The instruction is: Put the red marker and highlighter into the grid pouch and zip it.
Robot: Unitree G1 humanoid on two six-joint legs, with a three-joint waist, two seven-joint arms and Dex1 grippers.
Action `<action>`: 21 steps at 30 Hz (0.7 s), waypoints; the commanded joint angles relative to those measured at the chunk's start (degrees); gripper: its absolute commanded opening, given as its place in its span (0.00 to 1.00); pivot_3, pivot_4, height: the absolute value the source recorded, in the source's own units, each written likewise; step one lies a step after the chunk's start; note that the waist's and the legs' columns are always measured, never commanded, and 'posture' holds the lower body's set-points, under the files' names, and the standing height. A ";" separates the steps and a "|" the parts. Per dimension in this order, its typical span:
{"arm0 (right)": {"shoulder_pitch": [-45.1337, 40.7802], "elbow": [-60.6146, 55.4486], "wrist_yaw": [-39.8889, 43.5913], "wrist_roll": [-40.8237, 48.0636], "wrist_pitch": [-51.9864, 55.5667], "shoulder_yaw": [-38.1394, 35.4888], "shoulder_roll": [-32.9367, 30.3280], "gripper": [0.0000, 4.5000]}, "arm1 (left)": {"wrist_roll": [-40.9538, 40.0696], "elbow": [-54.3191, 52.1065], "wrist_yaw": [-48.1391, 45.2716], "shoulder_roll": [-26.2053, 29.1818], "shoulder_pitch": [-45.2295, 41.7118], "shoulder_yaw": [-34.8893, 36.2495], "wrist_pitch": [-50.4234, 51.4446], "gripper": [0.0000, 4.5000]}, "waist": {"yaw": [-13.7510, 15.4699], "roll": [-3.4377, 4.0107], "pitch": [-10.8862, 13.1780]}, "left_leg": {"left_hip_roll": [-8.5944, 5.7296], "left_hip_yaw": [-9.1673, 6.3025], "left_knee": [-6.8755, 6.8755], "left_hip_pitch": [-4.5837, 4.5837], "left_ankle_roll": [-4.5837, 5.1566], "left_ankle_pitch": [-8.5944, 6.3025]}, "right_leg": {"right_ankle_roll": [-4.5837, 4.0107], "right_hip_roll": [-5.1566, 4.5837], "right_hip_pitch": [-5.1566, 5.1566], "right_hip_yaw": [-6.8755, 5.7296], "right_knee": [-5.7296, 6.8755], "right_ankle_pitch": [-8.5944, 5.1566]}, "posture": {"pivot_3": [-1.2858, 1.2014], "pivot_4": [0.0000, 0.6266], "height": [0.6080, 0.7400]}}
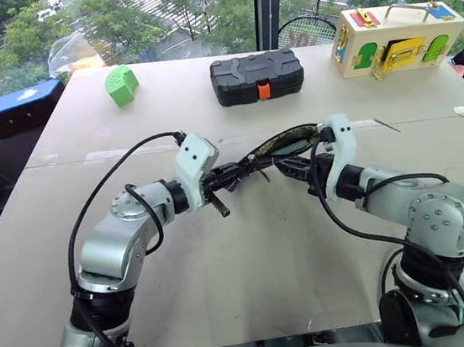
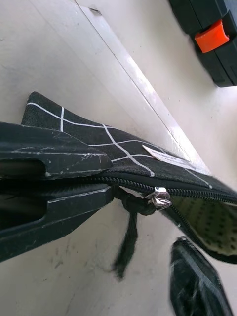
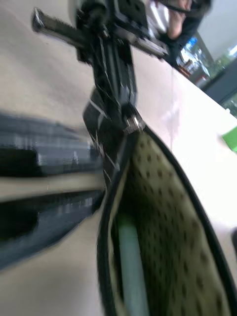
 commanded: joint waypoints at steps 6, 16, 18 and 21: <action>-0.62 0.94 -0.60 -0.67 -2.55 4.83 2.75 0.33 | 0.07 -0.98 0.79 -0.17 -0.44 0.17 -0.73 0.00 | -0.03 0.00 0.00 | 0.00 0.00 0.00 0.00 0.00 0.00 | 0.00 0.00 0.00 0.00 -0.02 0.00 | 0.52 0.24 1.00; -3.43 6.39 -1.03 -2.84 -8.84 7.40 2.93 0.33 | -0.34 -2.01 0.67 0.05 0.04 0.06 -0.20 0.00 | -0.05 0.01 0.01 | 0.00 0.00 -0.01 -0.01 0.00 0.00 | 0.00 0.00 0.00 0.00 -0.05 0.00 | 0.52 0.24 1.00; -3.85 7.07 -1.19 -2.89 -9.56 7.90 3.15 0.33 | -0.42 -2.20 0.74 0.01 0.15 0.03 -0.09 0.00 | -0.06 0.02 0.01 | 0.00 0.00 -0.01 -0.01 0.00 0.00 | 0.00 0.00 0.00 0.00 -0.04 0.00 | 0.52 0.24 1.00; -4.32 8.15 -1.62 -3.21 -10.62 8.62 3.46 0.33 | -0.43 -2.46 0.77 0.00 0.33 -0.12 -0.10 0.00 | -0.07 0.02 0.01 | 0.00 0.00 -0.01 -0.01 0.00 0.00 | 0.00 0.00 0.00 -0.01 -0.05 0.00 | 0.52 0.24 1.00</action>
